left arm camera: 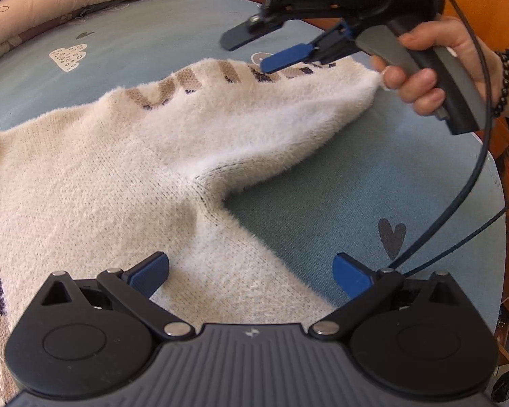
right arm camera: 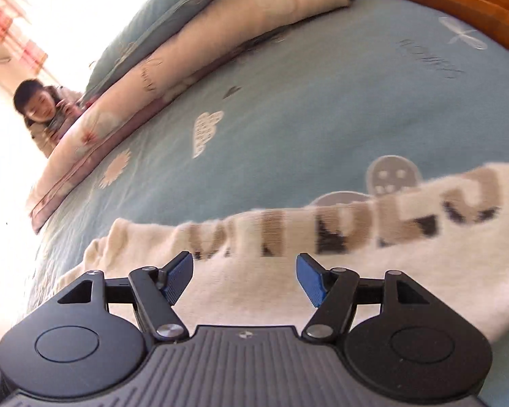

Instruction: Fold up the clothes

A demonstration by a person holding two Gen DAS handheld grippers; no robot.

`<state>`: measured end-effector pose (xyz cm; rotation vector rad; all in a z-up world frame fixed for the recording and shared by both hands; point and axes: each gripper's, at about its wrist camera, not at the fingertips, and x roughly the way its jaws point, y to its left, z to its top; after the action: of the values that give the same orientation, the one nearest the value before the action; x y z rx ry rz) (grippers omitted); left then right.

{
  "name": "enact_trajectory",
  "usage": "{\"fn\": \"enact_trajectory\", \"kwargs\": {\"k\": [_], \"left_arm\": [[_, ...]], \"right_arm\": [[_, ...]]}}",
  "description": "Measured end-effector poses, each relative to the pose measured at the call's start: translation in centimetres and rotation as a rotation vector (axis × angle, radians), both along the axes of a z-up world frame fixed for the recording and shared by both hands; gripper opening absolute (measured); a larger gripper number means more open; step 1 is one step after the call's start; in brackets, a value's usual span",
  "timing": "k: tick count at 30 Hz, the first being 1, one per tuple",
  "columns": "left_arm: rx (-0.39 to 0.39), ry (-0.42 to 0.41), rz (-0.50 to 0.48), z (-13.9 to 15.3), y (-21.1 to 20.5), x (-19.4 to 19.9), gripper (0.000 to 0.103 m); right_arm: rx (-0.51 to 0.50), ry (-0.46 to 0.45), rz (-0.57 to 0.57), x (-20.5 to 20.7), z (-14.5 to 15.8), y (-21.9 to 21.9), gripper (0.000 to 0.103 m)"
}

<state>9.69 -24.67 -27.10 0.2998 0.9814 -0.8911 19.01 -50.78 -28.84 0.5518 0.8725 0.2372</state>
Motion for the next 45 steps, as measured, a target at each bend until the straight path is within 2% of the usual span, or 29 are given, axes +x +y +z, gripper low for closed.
{"fn": "enact_trajectory", "kwargs": {"k": [5,9,12,14,17,21,25,28,30,33,37,39,41,45], "left_arm": [[-0.007,0.000,0.039,-0.3,0.9,0.1,0.102],[-0.018,-0.004,0.074,-0.5,2.0,0.3,0.102],[-0.017,-0.004,0.101,-0.3,2.6,0.7,0.102],[-0.014,-0.006,0.121,-0.1,3.1,1.0,0.102],[0.017,-0.023,0.133,0.2,4.0,1.3,0.102],[0.072,-0.037,0.158,0.2,6.1,1.1,0.102],[0.137,-0.039,0.187,-0.2,8.5,0.5,0.102],[0.195,-0.050,0.218,-0.8,10.0,-0.1,0.102],[0.225,-0.037,0.276,-1.6,11.1,0.0,0.102],[0.175,0.027,0.363,-2.2,12.4,0.8,0.102],[0.181,0.032,0.364,-2.6,12.1,1.4,0.103],[0.179,0.038,0.363,-2.7,12.2,1.4,0.103],[0.177,0.041,0.363,-2.8,12.2,1.5,0.103],[0.181,0.043,0.365,-2.9,12.0,1.5,0.103]], "right_arm": [[-0.185,-0.020,0.157,3.7,-2.8,4.8,0.071],[-0.213,-0.043,0.114,4.9,-2.9,3.0,0.070],[-0.250,-0.008,0.058,5.9,-2.6,2.1,0.071],[-0.232,0.016,0.053,6.1,-1.9,2.1,0.072],[-0.223,-0.033,0.147,4.8,-0.1,3.7,0.077],[-0.205,-0.077,0.323,4.1,0.7,7.5,0.077],[-0.135,-0.081,0.483,5.1,0.2,11.3,0.078],[-0.151,-0.067,0.543,5.9,-0.9,13.6,0.078],[-0.182,-0.054,0.561,6.5,-1.8,14.8,0.078],[-0.223,-0.068,0.507,7.5,-2.2,14.9,0.075],[-0.294,-0.063,0.430,7.5,-0.5,15.2,0.077],[-0.344,-0.094,0.419,6.2,0.8,15.0,0.080],[-0.312,-0.090,0.409,4.7,1.5,14.2,0.081],[-0.348,-0.062,0.323,1.2,0.4,12.9,0.082]]}}
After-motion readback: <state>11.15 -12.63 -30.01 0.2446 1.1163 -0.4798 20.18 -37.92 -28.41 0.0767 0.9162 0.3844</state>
